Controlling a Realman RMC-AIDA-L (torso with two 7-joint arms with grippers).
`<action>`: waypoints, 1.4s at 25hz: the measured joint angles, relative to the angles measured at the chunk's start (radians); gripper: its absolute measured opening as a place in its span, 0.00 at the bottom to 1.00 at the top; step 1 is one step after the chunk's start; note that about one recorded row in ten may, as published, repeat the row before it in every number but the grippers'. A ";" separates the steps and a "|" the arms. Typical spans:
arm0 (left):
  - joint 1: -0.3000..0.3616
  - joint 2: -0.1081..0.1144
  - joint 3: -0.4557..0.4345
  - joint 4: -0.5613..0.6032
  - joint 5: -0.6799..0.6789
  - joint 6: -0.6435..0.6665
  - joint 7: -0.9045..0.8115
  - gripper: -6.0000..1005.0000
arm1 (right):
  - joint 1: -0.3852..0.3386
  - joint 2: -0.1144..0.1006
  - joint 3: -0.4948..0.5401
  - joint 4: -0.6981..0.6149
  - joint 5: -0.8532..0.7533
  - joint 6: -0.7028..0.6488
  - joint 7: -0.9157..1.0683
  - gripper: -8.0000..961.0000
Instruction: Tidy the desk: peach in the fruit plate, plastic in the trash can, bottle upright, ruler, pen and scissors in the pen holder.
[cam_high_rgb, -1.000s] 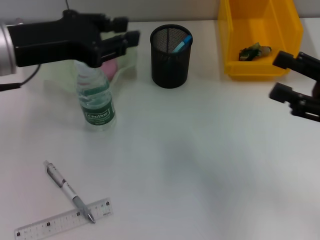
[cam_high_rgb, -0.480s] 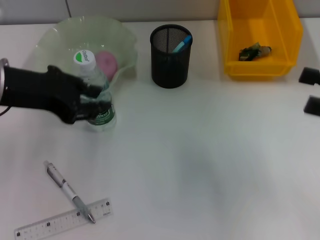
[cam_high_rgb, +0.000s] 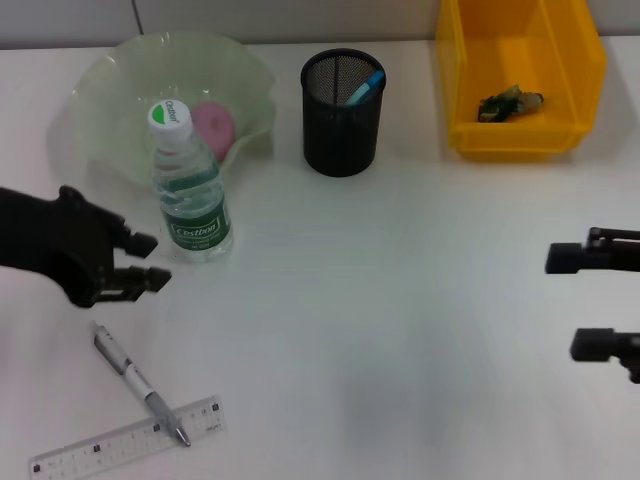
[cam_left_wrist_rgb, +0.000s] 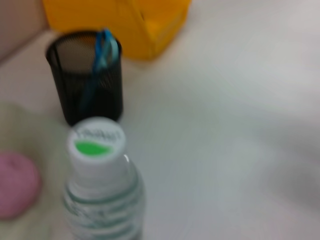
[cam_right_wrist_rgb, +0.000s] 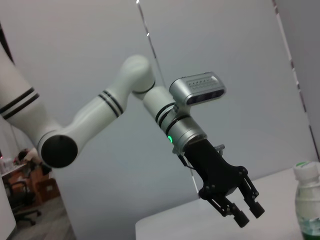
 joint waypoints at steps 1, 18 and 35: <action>-0.012 -0.005 0.004 -0.010 0.041 0.028 0.020 0.37 | 0.008 0.006 -0.011 0.004 -0.002 0.020 0.000 0.82; -0.036 -0.019 0.113 -0.056 0.130 0.168 0.191 0.38 | 0.065 0.059 -0.040 0.077 -0.047 0.158 -0.001 0.82; -0.124 -0.023 0.235 -0.111 0.167 0.144 0.003 0.64 | 0.109 0.065 -0.052 0.129 -0.055 0.253 -0.001 0.82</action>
